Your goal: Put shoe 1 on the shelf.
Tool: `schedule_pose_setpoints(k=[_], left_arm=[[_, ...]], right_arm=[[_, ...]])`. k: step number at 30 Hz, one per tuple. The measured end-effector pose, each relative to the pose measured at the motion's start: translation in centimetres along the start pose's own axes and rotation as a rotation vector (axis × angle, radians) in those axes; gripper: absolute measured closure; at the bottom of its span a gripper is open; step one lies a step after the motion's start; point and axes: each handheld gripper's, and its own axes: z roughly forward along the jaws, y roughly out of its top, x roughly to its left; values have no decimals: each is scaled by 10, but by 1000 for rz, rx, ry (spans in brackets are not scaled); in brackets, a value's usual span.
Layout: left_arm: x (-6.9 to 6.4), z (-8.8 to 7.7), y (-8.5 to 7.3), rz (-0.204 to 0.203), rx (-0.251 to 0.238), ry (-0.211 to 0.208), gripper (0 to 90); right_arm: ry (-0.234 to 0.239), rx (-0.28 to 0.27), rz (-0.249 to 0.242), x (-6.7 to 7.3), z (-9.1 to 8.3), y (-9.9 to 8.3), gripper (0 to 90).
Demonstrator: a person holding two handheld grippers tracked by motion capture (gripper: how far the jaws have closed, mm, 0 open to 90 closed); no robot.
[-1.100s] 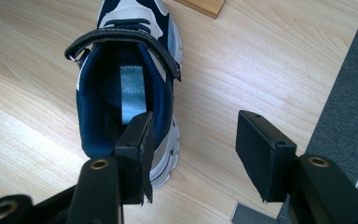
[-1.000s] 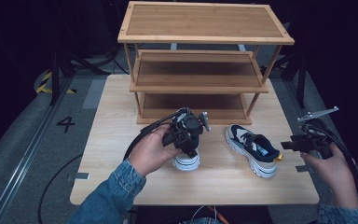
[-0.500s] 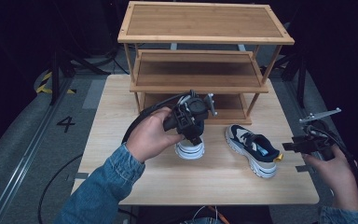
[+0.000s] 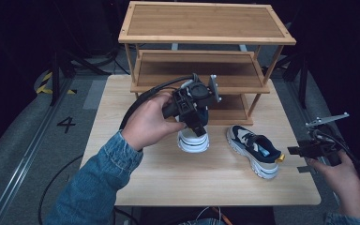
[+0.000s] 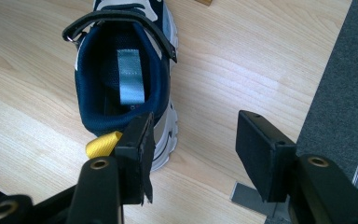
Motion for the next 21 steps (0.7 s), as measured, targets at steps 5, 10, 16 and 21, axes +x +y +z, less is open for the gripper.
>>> schedule_pose_setpoints(k=[5,10,16,21], left_arm=[[-2,-15,4,6,-22,6,659],[-1,-23,9,6,-21,27,659],[9,-29,21,14,-15,46,660],[23,-34,29,12,-20,79,660]], right_arm=[[-1,5,-1,-1,0,-1,471],[2,5,0,-1,1,-1,471],[3,5,-4,0,2,0,471],[3,8,-3,0,2,0,471]])
